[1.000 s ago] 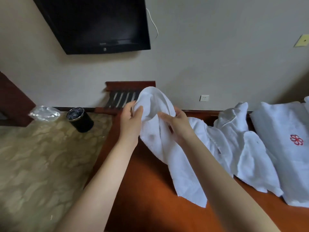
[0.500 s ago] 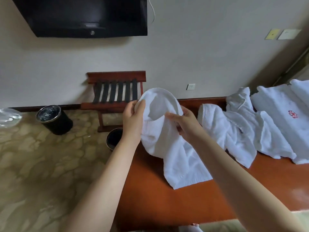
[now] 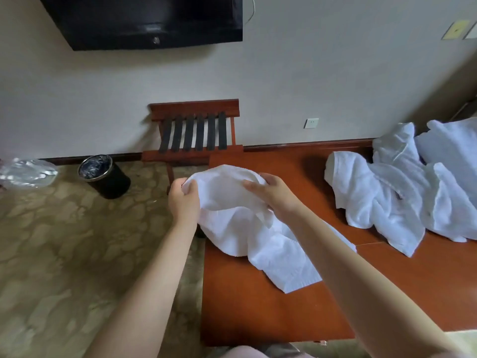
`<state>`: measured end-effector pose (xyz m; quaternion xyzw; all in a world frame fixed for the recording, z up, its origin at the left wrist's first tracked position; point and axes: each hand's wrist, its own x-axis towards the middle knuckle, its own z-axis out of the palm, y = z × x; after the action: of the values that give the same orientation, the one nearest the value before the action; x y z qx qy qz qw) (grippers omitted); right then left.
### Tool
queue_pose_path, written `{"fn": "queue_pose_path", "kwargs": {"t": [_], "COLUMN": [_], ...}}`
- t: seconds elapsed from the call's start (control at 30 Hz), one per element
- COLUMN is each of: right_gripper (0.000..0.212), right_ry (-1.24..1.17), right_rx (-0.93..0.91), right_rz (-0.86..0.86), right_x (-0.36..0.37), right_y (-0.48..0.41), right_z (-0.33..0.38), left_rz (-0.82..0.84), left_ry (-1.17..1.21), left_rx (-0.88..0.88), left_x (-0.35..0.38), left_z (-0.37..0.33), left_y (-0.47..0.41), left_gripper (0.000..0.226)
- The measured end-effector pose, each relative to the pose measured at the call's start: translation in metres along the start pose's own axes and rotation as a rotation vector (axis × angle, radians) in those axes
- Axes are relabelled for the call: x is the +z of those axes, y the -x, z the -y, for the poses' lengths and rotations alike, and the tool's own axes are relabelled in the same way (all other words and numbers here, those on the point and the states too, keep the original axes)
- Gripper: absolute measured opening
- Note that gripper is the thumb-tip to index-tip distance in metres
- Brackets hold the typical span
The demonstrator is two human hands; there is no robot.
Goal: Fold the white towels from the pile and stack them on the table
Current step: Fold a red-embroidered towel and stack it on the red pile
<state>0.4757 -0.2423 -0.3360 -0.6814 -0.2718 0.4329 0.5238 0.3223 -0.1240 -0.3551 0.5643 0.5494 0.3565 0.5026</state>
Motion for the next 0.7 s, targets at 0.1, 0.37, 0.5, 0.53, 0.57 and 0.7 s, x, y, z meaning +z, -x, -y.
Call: {"fn": "queue_pose_path", "kwargs": {"t": [0.1, 0.37, 0.5, 0.53, 0.57, 0.7], "right_gripper": [0.024, 0.042, 0.037, 0.039, 0.041, 0.059], "right_ry": [0.081, 0.062, -0.167, -0.206, -0.202, -0.062], "right_rx": [-0.072, -0.258, -0.27, -0.251, -0.227, -0.068], "right_rz": [-0.053, 0.198, 0.103, 0.091, 0.097, 0.344], "right_x": [-0.004, -0.017, -0.024, -0.027, -0.031, -0.042], "right_y": [-0.01, -0.024, -0.026, -0.027, -0.028, -0.035], "right_z": [0.011, 0.072, 0.065, 0.055, 0.043, -0.007], "left_rz": [0.148, 0.7, 0.652, 0.624, 0.59, 0.524], "left_ry": [-0.154, -0.328, -0.327, -0.333, -0.337, -0.31], "left_rx": [0.132, 0.307, 0.36, 0.345, 0.322, 0.247], "left_x": [0.001, 0.031, 0.03, 0.028, 0.026, 0.021], "left_z": [-0.007, -0.06, -0.065, -0.066, -0.067, -0.068], "left_y": [-0.006, 0.004, -0.002, -0.007, -0.012, -0.033], "left_gripper": [0.012, 0.05, 0.006, 0.012, 0.014, 0.009]}}
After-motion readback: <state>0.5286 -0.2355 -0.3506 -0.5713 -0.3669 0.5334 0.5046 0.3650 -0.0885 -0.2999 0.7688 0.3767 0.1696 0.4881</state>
